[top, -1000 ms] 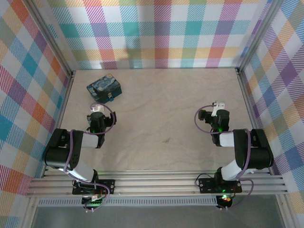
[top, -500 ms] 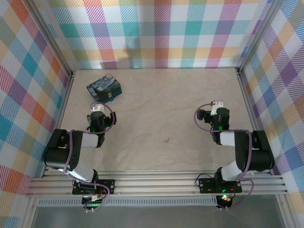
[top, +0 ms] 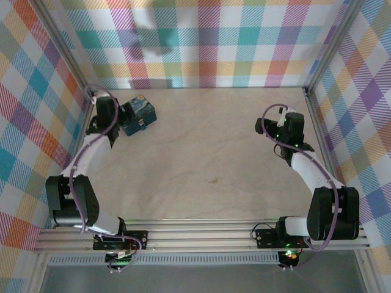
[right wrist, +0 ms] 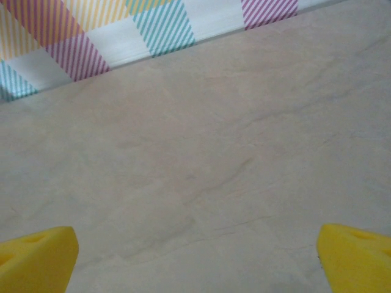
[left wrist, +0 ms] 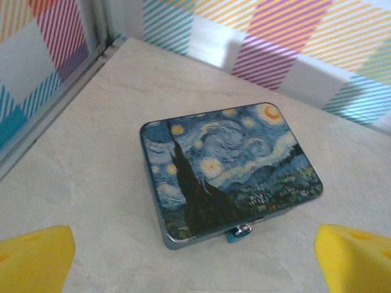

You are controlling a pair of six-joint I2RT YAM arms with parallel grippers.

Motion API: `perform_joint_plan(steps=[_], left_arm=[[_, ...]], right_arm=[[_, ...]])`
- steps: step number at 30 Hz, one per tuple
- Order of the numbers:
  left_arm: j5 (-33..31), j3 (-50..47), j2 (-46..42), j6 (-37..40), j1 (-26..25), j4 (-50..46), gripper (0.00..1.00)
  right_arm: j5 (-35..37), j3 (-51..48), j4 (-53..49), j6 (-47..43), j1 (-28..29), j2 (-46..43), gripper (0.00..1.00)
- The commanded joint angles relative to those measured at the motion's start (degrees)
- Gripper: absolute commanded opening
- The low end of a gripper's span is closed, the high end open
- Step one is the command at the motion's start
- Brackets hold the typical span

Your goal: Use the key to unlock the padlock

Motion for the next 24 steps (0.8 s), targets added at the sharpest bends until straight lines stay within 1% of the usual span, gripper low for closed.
perform_joint_plan(steps=[1,5,6,9,11,16,18,20,24], left_arm=[[5.7,8.5,6.4,-3.8,2.7,-18.6,1.00],[5.9,16.8,13.7,-5.8,5.2,-24.2,0.99],[7.2,18.4,15.5,-6.3,6.1,-25.2,0.99],[12.2,20.3,19.1,-7.5,8.5,-24.6,0.96],[14.3,21.2,21.1,-7.6,9.1,-23.7,0.95],[18.0,25.2,27.1,-6.6,9.5,-23.7,0.92],[20.4,25.6,29.0,-6.4,9.5,-22.1,0.90],[22.6,25.7,30.5,-6.7,9.5,-20.8,0.85],[26.9,25.3,32.9,-6.9,9.5,-19.0,0.70]], right_arm=[[-6.2,4.8,-13.4,6.1,0.0,3.4,1.00],[-9.8,8.9,-17.2,7.6,0.3,7.3,1.00],[-10.3,9.5,-17.9,7.8,0.6,8.0,1.00],[-11.0,10.8,-19.3,8.0,1.7,9.5,1.00],[-11.2,11.2,-19.7,7.7,2.5,10.0,1.00],[-11.4,12.6,-21.0,7.2,3.8,11.3,1.00],[-11.6,13.5,-21.8,6.8,3.9,12.0,1.00],[-11.6,14.1,-22.5,6.7,4.0,12.4,1.00],[-12.0,14.6,-22.9,6.7,4.1,12.7,1.00]])
